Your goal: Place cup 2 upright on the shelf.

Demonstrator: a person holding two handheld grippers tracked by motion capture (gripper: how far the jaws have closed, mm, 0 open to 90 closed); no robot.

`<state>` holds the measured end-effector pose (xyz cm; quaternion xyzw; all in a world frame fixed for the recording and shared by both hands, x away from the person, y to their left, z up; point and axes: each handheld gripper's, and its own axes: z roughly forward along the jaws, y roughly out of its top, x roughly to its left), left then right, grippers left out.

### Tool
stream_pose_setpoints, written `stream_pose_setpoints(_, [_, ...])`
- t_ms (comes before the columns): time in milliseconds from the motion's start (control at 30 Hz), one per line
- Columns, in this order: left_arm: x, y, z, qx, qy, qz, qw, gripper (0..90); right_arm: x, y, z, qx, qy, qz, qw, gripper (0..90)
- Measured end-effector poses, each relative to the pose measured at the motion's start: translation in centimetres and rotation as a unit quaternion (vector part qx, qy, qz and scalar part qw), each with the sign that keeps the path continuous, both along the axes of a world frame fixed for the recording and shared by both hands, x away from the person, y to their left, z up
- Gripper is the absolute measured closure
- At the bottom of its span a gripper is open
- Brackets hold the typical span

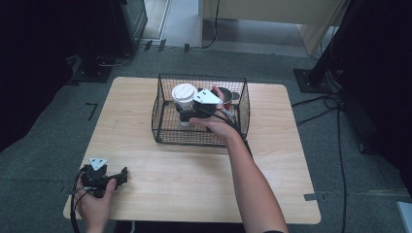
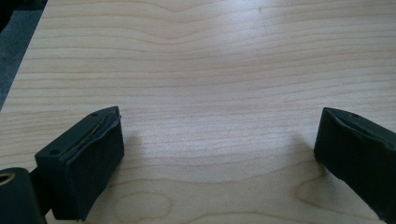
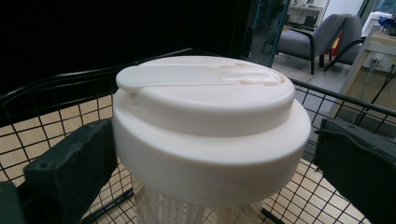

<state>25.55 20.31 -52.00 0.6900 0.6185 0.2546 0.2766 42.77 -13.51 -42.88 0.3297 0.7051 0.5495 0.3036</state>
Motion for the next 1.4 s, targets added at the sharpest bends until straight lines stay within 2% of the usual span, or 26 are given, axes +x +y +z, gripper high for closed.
stream_pose_setpoints(433, [0.0, 0.0, 0.0, 0.0, 0.0, 0.0, 1.0, 2.0, -0.5, -1.8, 1.4, -0.01, -0.014, -0.014, 0.9997, 0.0])
stream_pose_setpoints(733, [0.0, 0.0, 0.0, 0.0, 0.0, 0.0, 1.0, 2.0, -1.2, -3.4, 2.4, -0.005, -0.023, -0.015, 0.9996, 0.0])
stream_pose_setpoints(967, [0.0, 0.0, 0.0, 0.0, 0.0, 0.0, 1.0, 2.0, -2.5, -3.7, 3.4, -0.009, -0.03, -0.021, 0.9993, 0.0])
stream_pose_setpoints(1033, [0.0, 0.0, 0.0, 0.0, 0.0, 0.0, 1.0, 2.0, -3.0, -3.8, 3.8, 0.001, -0.031, -0.021, 0.9993, 0.0])
stream_pose_setpoints(1300, [0.0, 0.0, 0.0, 0.0, 0.0, 0.0, 1.0, 2.0, -5.1, -4.7, 4.4, -0.003, -0.037, -0.033, 0.9988, 0.0])
stream_pose_setpoints(1400, [0.0, 0.0, 0.0, 0.0, 0.0, 0.0, 1.0, 2.0, -6.0, -5.2, 4.6, 0.004, -0.035, -0.038, 0.9986, 0.0])
